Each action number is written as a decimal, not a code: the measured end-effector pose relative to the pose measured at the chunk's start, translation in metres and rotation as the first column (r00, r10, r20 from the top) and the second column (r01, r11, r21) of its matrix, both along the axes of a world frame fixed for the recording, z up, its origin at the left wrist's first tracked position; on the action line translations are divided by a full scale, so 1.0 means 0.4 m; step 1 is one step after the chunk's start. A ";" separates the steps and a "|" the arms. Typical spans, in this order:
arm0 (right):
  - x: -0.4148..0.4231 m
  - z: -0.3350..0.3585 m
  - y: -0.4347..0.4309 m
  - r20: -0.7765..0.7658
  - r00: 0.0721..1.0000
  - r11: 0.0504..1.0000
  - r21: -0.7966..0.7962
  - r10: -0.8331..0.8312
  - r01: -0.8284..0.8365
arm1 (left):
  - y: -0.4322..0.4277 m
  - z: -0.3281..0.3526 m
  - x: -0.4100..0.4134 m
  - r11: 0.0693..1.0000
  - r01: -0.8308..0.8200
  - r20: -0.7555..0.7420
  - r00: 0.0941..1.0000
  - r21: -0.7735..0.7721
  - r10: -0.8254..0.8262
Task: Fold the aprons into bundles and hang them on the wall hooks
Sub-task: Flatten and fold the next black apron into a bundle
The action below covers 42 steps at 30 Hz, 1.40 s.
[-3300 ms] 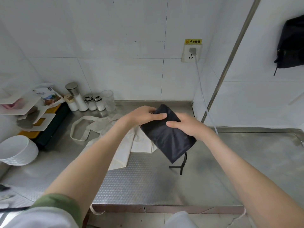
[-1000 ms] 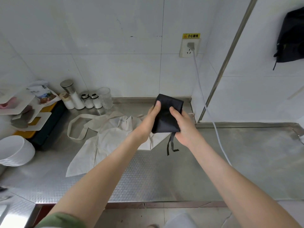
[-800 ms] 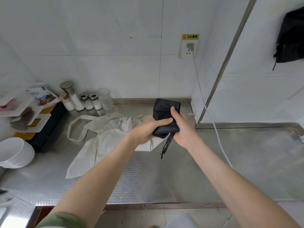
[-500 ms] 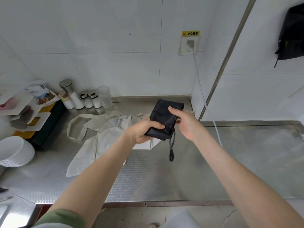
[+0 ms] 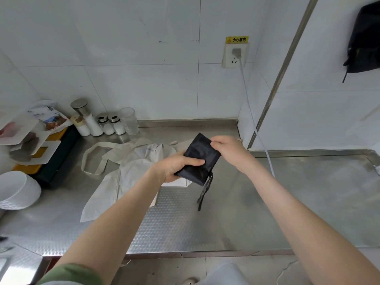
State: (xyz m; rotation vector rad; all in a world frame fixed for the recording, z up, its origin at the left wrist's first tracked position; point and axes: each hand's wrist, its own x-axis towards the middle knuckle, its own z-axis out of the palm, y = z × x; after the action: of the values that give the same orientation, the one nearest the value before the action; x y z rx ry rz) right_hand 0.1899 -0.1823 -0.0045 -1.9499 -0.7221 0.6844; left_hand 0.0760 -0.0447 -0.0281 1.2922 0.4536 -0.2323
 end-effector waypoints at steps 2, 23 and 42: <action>-0.015 0.006 0.006 -0.020 0.997 0.995 -0.062 0.079 -0.080 | -0.006 0.002 0.005 0.998 0.002 -0.026 1.000 0.066 0.000; 0.007 -0.004 -0.038 -0.148 0.921 0.905 -0.184 0.360 -0.383 | 0.039 0.013 -0.016 0.960 -0.098 0.015 0.995 0.261 0.098; -0.025 -0.020 -0.043 -0.295 0.929 0.969 -0.040 0.222 -0.244 | 0.005 0.048 0.010 0.883 -0.078 0.168 0.986 0.462 -0.001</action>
State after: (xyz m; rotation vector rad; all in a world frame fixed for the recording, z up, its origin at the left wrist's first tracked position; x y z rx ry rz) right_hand 0.1798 -0.1993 -0.0123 -1.7940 -0.7592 1.1318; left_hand 0.0801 -0.0426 -0.0089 1.7603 0.4067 0.0253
